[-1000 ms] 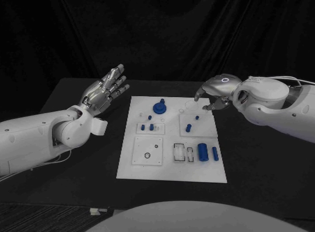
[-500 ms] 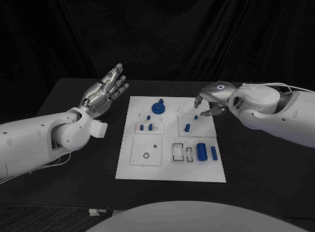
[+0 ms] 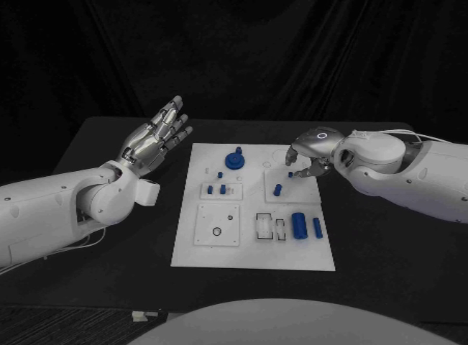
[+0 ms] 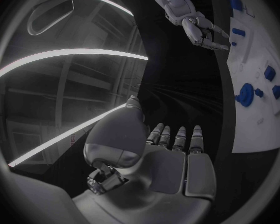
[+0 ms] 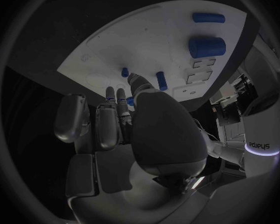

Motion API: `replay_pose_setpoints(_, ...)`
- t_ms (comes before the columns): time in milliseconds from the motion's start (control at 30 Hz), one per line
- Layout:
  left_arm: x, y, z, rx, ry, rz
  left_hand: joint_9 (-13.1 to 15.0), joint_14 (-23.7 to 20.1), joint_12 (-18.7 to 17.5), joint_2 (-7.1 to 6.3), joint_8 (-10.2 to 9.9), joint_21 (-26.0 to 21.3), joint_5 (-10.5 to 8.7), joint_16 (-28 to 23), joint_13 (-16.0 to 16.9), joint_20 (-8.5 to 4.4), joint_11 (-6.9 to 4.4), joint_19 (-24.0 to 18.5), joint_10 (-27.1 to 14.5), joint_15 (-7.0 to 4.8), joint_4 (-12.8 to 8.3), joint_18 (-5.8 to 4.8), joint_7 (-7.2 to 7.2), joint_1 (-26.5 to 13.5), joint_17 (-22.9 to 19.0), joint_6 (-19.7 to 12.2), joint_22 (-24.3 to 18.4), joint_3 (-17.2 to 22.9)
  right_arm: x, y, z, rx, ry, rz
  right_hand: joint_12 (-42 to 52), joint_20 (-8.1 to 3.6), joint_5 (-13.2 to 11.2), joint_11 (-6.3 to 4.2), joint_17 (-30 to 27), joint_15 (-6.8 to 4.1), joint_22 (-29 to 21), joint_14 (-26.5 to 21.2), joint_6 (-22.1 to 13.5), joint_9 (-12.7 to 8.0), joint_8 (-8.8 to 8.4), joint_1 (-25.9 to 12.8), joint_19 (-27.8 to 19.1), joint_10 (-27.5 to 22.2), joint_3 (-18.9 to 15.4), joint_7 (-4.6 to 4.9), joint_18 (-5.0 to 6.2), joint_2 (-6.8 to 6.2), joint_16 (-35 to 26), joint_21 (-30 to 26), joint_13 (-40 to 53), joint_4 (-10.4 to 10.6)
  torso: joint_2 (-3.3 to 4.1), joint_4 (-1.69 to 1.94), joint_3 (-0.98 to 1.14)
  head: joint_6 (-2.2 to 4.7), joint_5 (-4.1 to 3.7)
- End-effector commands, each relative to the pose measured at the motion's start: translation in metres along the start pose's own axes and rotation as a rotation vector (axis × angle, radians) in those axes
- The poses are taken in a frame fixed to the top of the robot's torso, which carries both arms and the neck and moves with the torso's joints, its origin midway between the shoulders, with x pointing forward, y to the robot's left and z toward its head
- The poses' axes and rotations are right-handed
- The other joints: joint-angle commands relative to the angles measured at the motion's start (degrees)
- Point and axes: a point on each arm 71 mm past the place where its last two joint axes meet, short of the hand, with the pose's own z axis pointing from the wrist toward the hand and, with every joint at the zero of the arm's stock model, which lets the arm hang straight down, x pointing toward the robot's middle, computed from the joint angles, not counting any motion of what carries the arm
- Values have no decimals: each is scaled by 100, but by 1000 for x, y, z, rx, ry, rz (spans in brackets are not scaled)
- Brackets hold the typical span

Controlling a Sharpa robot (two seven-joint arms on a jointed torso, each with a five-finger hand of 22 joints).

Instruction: Assemble the parts on the task board

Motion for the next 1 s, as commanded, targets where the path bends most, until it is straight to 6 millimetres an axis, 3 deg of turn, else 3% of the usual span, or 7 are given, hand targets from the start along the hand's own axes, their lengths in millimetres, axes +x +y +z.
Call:
replay_pose_setpoints(33,2,-13,-1,190,14,-12,1,-5,21,17,-28,-2,119,-21,-4,83,94,4,3,96,0,-56,82,107,-9,8,14,-29,1,1,1,-16,-17,-8,17,-8,-28,0,-2,-35,931,151,4,-5,-40,0,38,55,44,62,-9,45,5,29,-11,-7,0,5,-3,-1,2)
replay_pose_setpoints(167,2,-12,-1,185,19,-17,2,-5,37,36,-28,5,321,-21,-2,191,206,12,4,214,-1,-72,144,250,-9,16,46,-31,3,2,3,-18,-15,-3,-14,-13,121,8,-24,-34,929,146,6,-10,-67,62,35,80,119,71,-9,60,-9,22,-46,-54,-1,6,-4,-1,-13)
replay_pose_setpoints(300,1,-11,0,180,23,-21,9,-5,39,43,-20,11,439,-21,-2,306,249,21,3,293,0,-55,256,355,-9,61,75,-34,6,3,5,-19,-12,9,-50,-8,258,32,-33,-24,930,140,-8,-19,-101,117,33,107,208,75,-12,61,-16,27,-83,-101,-2,5,-4,-1,-19)
replay_pose_setpoints(500,0,-10,0,172,24,-22,9,-5,52,53,-20,17,529,-21,1,457,330,31,3,371,1,-21,230,432,-9,67,106,-44,8,4,9,-20,-7,15,-69,3,340,53,-45,-9,929,135,-4,-22,-119,167,27,154,301,73,-12,75,-23,21,-111,-140,-1,3,-4,-1,-16)
replay_pose_setpoints(667,-1,-10,-1,161,28,-26,14,-5,61,62,-15,24,726,-21,2,597,477,41,4,487,-5,17,276,570,-9,105,134,-35,10,3,11,-14,5,15,-70,8,381,59,-48,-4,929,132,15,-19,-122,188,24,209,361,48,-11,68,-24,19,-125,-163,-4,2,-6,-1,-30)
replay_pose_setpoints(767,-2,-10,-2,158,30,-29,19,-5,53,59,-9,27,794,-21,0,659,454,47,3,527,-6,28,307,638,-9,138,147,-29,13,2,11,-10,15,16,-66,15,143,58,-91,1,917,109,32,11,-118,87,-2,268,383,56,-2,11,-52,-29,-133,-143,-4,2,-5,-1,-31)
replay_pose_setpoints(1000,-4,-10,-3,151,33,-32,22,-3,57,66,-6,33,866,-16,1,736,502,56,3,589,-6,39,314,711,-7,165,168,-22,19,3,13,-12,30,20,-33,21,146,68,-98,9,914,102,74,39,-95,93,-10,329,423,29,-1,28,-56,-39,-119,-162,-3,6,-5,-1,-39)
